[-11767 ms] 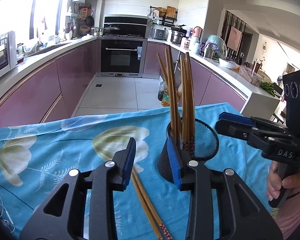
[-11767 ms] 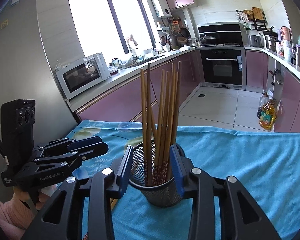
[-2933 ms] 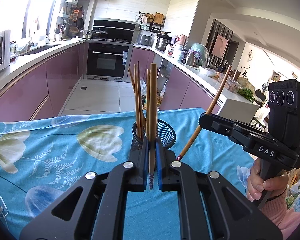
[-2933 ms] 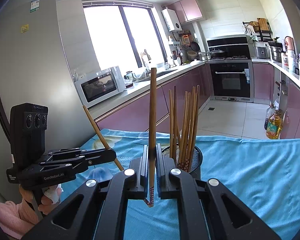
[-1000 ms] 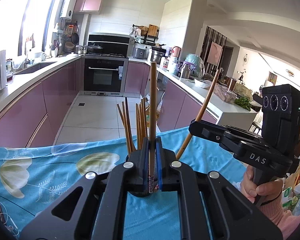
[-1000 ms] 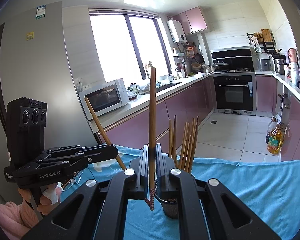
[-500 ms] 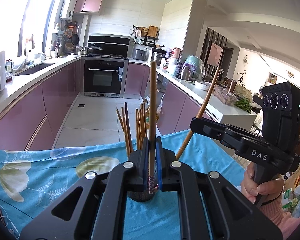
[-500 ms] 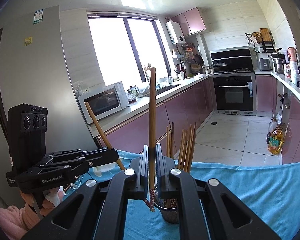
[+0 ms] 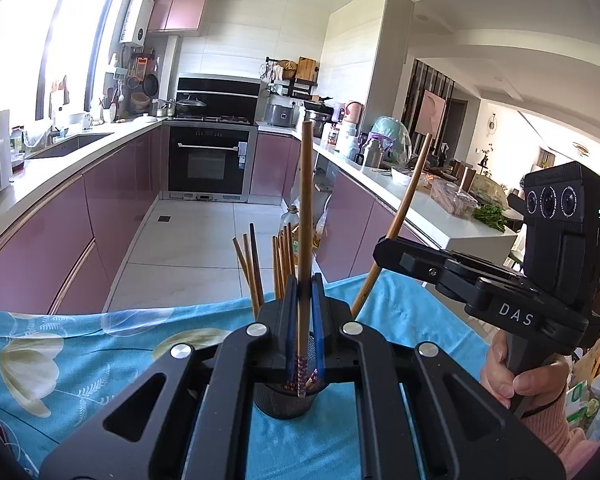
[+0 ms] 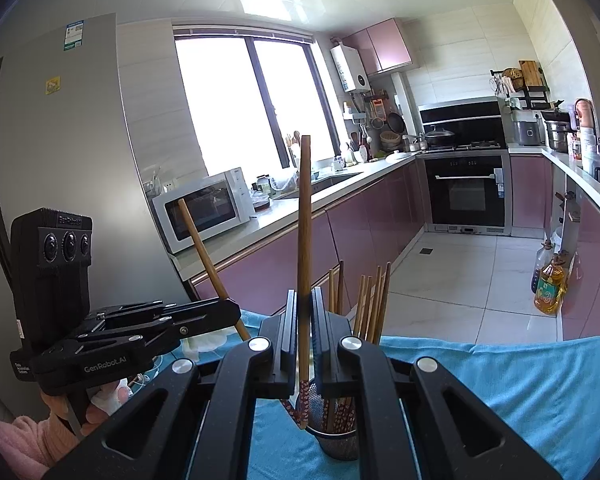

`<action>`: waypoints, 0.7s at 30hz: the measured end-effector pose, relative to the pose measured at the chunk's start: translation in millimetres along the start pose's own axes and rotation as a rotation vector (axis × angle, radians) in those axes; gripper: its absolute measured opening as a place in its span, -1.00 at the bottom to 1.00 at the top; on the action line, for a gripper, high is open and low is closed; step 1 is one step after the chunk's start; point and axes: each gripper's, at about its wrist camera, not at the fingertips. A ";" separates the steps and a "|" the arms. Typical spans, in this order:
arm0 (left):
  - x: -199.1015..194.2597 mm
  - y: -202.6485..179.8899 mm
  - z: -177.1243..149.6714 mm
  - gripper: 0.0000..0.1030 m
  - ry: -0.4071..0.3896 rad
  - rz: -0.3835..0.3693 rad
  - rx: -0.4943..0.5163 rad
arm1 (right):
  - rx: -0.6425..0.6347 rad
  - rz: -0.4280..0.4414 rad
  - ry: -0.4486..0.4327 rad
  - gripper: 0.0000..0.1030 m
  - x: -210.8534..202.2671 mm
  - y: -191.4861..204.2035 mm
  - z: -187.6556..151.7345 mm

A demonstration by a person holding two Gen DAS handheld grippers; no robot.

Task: Organize utensils
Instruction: 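Lower the chopstick into the mesh cup with the right tool, then open the right tool and pull it back from the mesh cup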

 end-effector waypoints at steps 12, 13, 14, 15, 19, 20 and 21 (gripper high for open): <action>22.1 1.8 -10.4 -0.85 0.018 0.051 0.047 | -0.002 -0.032 0.076 -0.89 28.1 -11.3 -14.4; 26.7 3.5 -13.2 -0.85 0.035 0.060 0.049 | 0.003 -0.027 0.093 -0.89 32.8 -12.6 -18.1; 33.0 3.9 -14.5 -0.85 0.052 0.067 0.051 | 0.009 -0.021 0.114 -0.89 37.7 -14.0 -23.0; 39.1 4.9 -15.6 -0.85 0.070 0.068 0.052 | 0.014 -0.018 0.131 -0.89 43.1 -14.9 -26.3; 55.2 13.5 -25.8 -0.85 0.133 0.080 0.049 | 0.015 -0.002 0.211 -0.89 61.8 -16.3 -39.5; 60.5 14.6 -26.5 -0.85 0.146 0.083 0.050 | 0.016 0.003 0.229 -0.88 65.7 -16.8 -42.1; 65.4 16.0 -28.3 -0.85 0.160 0.080 0.052 | 0.021 0.004 0.245 -0.85 69.6 -17.3 -45.6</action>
Point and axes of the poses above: each gripper's, at about its wrist camera, not at the fingertips, and x roughly the way its jaws point, y to its left, z to its top, and after that the axes turned 15 degrees about -x, right-handed
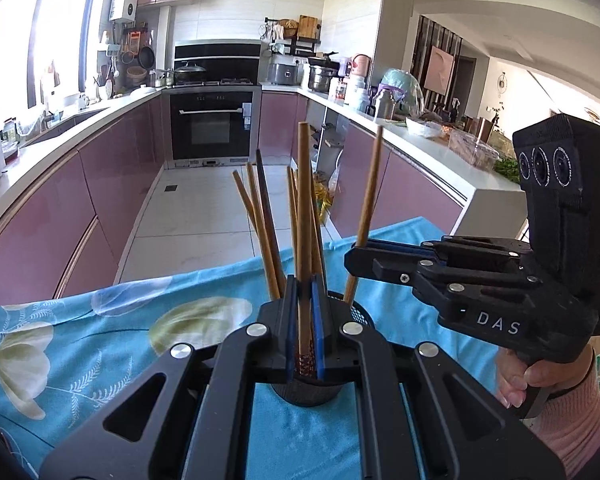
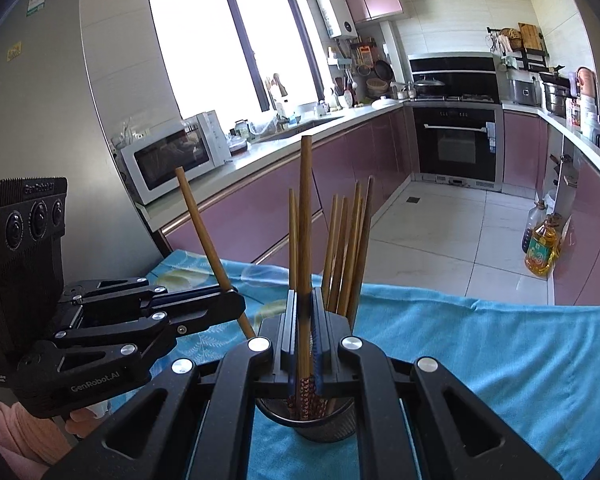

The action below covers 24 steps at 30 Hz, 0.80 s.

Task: Organize utensils
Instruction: 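Open the right tool and pull it back from the mesh cup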

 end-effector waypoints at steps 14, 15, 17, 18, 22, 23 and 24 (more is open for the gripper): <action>16.2 21.4 -18.8 -0.24 -0.001 0.046 -0.056 | 0.079 -0.035 0.012 0.03 2.7 -6.3 -22.7; 12.6 23.5 -21.8 -0.17 -0.017 0.053 -0.063 | 0.075 -0.048 0.002 0.11 -0.2 -5.4 -23.7; 5.4 27.6 -25.5 0.13 -0.055 0.080 -0.077 | 0.065 -0.072 -0.018 0.24 -6.7 0.3 -26.4; 0.7 30.1 -28.7 0.31 -0.081 0.098 -0.085 | 0.061 -0.088 -0.028 0.44 -9.7 3.2 -28.0; -20.3 39.5 -39.2 0.77 -0.182 0.165 -0.102 | 0.020 -0.177 -0.054 0.77 -18.3 19.0 -36.7; -27.5 43.1 -43.5 0.87 -0.218 0.188 -0.111 | 0.018 -0.204 -0.067 0.89 -21.2 23.0 -40.6; -34.9 46.8 -49.5 0.89 -0.247 0.205 -0.114 | 0.015 -0.221 -0.077 0.89 -23.6 26.0 -44.3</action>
Point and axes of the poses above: each gripper's, at about its wrist camera, not at the fingertips, and x roughly the way its jaws point, y to its left, z to its top, and after that the axes turned 15 degrees about -x, right-handed
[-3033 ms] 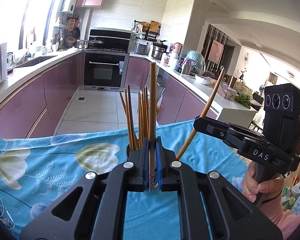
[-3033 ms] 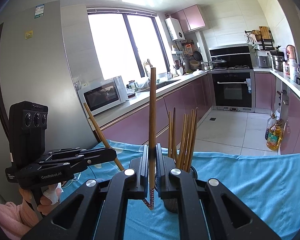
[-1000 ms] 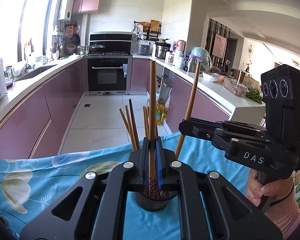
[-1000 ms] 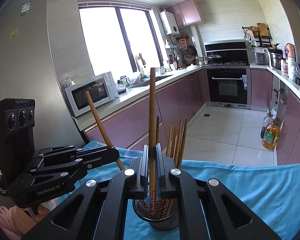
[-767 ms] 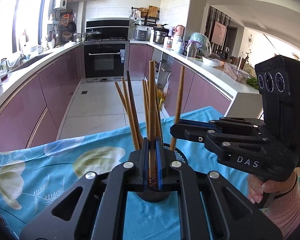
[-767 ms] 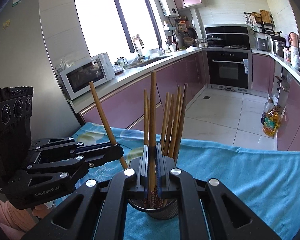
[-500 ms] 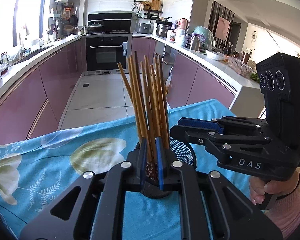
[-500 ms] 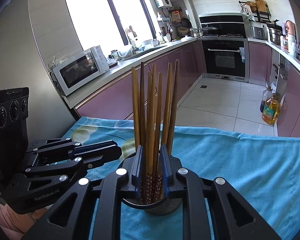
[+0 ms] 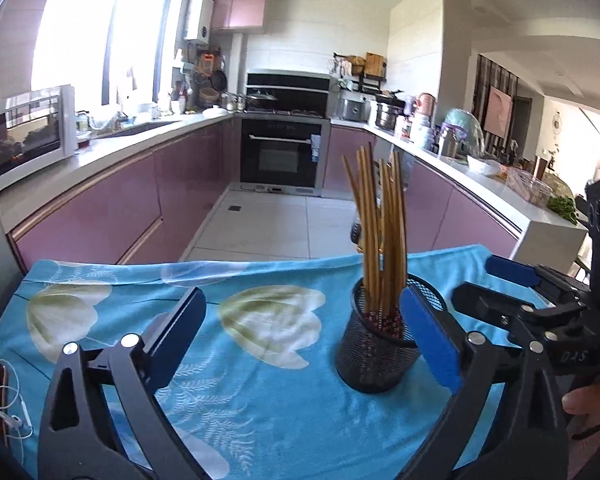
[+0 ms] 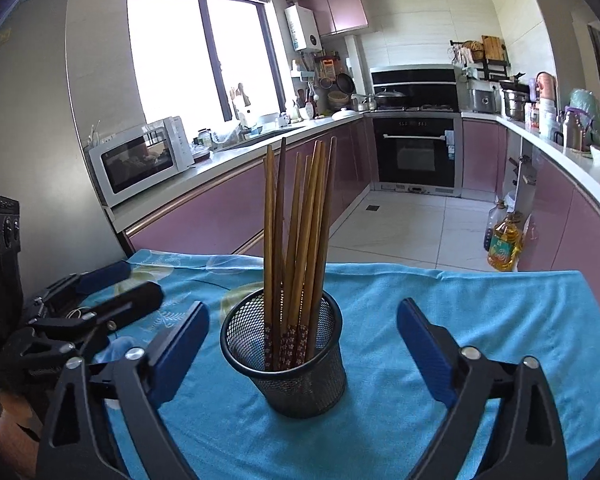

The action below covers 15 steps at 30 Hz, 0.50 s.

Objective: Organize utensils

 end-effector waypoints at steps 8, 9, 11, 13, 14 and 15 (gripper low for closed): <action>-45.8 26.6 -14.8 0.89 -0.155 0.090 -0.038 | -0.038 -0.105 -0.103 0.89 -22.8 17.7 -19.1; -50.1 30.0 -16.3 0.89 -0.173 0.098 -0.038 | -0.044 -0.114 -0.118 0.89 -25.5 20.3 -20.3; -55.8 30.8 -17.9 0.89 -0.194 0.113 -0.032 | -0.067 -0.135 -0.150 0.89 -31.7 26.6 -22.8; -62.2 30.6 -20.9 0.89 -0.217 0.125 -0.024 | -0.087 -0.156 -0.174 0.89 -36.2 33.4 -24.2; -64.4 30.7 -21.6 0.89 -0.222 0.130 -0.022 | -0.095 -0.162 -0.184 0.89 -38.6 36.2 -25.0; -67.4 31.4 -22.4 0.89 -0.231 0.133 -0.022 | -0.096 -0.164 -0.192 0.89 -40.7 37.8 -25.3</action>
Point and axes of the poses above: each gripper's, at about its wrist camera, not at the fingertips, and x roughly the way its jaws point, y to its left, z to its top, and after that the axes turned 15 degrees about -x, right-handed
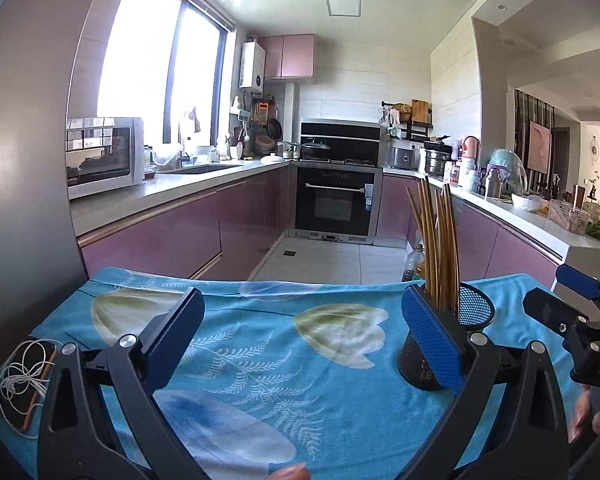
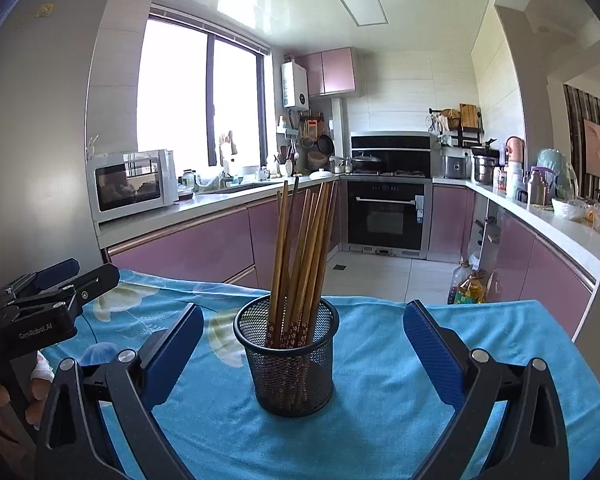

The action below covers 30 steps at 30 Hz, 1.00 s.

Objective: Organize utensils

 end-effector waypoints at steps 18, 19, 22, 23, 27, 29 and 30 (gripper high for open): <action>-35.2 7.2 0.6 0.89 -0.081 -0.008 0.003 | -0.006 -0.031 -0.053 0.89 -19.9 10.2 2.0; -36.6 7.2 0.8 0.89 -0.086 -0.008 0.003 | -0.004 -0.032 -0.055 0.89 -19.3 11.0 2.5; -38.5 7.1 0.1 0.89 -0.096 -0.005 0.008 | -0.003 -0.037 -0.062 0.89 -19.8 11.9 2.5; -39.2 7.2 -0.1 0.89 -0.100 -0.005 0.008 | -0.004 -0.039 -0.062 0.89 -20.0 12.6 2.7; -41.4 6.5 -0.8 0.89 -0.108 -0.007 0.011 | -0.002 -0.038 -0.060 0.89 -20.0 12.5 1.6; -42.1 5.8 -0.6 0.89 -0.110 -0.008 0.013 | -0.004 -0.040 -0.061 0.89 -20.2 12.5 1.5; -42.5 5.5 -0.6 0.89 -0.112 -0.008 0.013 | -0.003 -0.039 -0.060 0.89 -19.8 12.5 1.8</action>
Point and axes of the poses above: each gripper's, at about its wrist camera, not at the fingertips, and x roughly the way its jaws point, y to its left, z to its top, and after that the axes turned 15 degrees about -x, right-handed
